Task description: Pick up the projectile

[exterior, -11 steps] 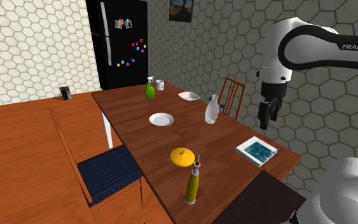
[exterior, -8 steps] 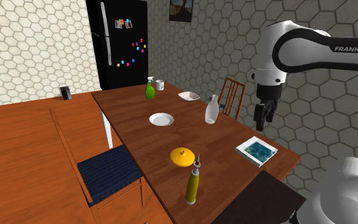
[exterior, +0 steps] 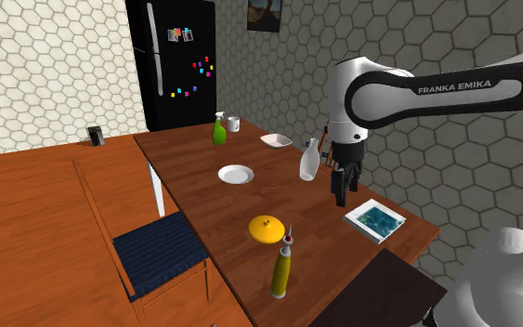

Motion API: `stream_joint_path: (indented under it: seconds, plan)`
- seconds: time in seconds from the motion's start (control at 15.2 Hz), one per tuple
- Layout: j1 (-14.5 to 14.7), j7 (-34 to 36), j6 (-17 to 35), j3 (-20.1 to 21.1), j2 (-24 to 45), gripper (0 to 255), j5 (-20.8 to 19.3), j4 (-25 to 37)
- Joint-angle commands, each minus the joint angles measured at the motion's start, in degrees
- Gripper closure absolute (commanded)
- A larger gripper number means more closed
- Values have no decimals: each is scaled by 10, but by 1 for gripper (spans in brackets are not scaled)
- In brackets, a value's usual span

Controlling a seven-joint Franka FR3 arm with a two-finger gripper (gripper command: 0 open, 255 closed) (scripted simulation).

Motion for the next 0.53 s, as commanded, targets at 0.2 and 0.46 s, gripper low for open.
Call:
stream_joint_path:
  seconds: [0.2, 0.46]
  plan:
    - [25, -5, 54, 25, 95, 0, 16, 25]
    - [44, -6, 87, 47, 174, 0, 24, 58]
